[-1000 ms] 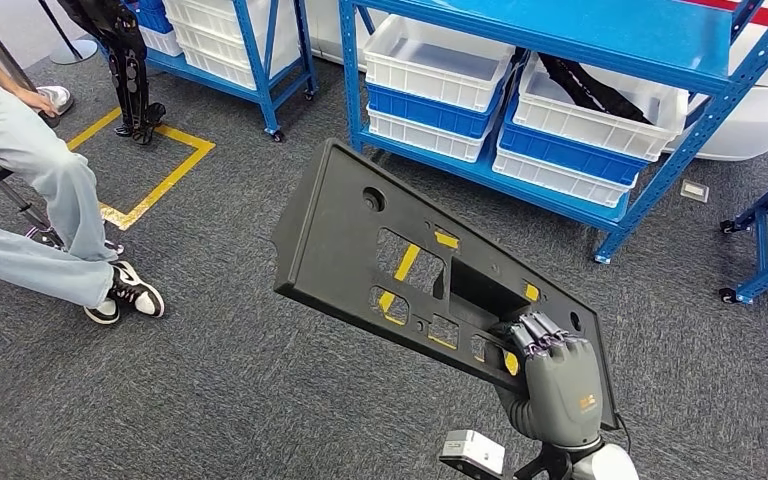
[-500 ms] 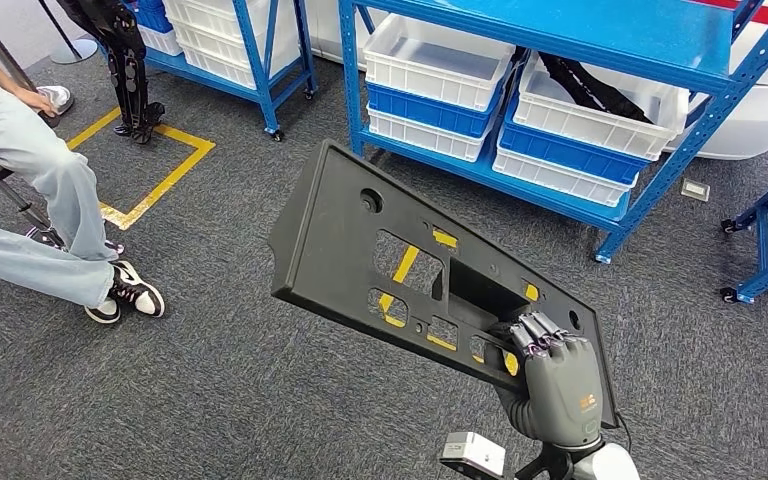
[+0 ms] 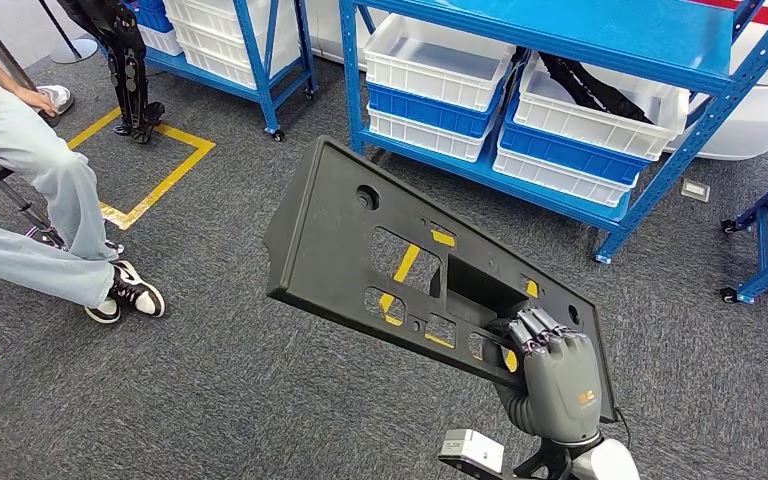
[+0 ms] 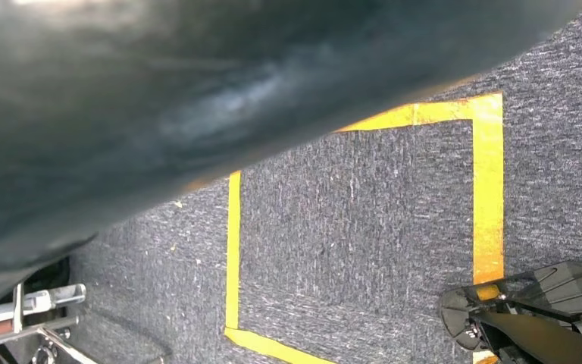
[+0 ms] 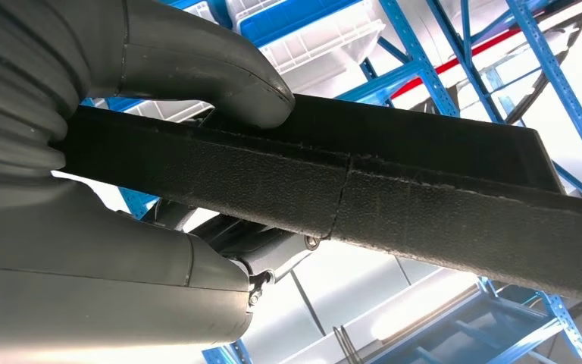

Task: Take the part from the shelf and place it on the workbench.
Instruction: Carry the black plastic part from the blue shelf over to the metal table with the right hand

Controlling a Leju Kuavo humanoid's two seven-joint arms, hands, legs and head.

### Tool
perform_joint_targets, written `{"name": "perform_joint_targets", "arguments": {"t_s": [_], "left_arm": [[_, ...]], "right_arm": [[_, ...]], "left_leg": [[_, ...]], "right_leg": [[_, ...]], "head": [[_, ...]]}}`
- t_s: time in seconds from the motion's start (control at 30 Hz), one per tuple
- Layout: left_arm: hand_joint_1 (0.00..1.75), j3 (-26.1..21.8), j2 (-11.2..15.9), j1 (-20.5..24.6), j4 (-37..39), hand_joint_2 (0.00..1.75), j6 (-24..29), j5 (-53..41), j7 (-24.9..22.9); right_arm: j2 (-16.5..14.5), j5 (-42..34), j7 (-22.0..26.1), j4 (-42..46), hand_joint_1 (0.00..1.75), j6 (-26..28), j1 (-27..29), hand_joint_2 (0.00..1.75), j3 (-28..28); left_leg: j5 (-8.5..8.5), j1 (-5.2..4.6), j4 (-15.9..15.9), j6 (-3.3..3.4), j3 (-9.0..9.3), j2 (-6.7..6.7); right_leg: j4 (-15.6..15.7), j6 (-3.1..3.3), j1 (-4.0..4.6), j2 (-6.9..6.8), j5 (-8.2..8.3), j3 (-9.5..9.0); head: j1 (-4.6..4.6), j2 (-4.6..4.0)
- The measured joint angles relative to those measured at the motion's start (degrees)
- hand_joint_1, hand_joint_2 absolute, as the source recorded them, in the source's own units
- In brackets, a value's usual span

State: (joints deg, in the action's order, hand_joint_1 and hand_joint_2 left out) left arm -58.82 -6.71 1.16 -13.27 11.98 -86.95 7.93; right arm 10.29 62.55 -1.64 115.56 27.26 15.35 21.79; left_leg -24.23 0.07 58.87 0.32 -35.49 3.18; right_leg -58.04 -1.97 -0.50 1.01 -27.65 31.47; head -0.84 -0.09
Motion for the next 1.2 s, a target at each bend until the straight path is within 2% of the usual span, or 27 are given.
{"name": "perform_joint_targets", "arguments": {"t_s": [1.2], "left_arm": [[0.0,-0.4,0.0,0.0,0.0,0.0,0.0,-0.1,-0.1]], "right_arm": [[0.0,-0.2,0.2,0.0,1.75,0.0,0.0,1.75,0.2]], "left_leg": [[0.0,0.0,0.0,0.0,0.0,0.0]], "right_leg": [[0.0,0.0,0.01,0.0,0.0,0.01]], "head": [[-0.01,0.0]]}}
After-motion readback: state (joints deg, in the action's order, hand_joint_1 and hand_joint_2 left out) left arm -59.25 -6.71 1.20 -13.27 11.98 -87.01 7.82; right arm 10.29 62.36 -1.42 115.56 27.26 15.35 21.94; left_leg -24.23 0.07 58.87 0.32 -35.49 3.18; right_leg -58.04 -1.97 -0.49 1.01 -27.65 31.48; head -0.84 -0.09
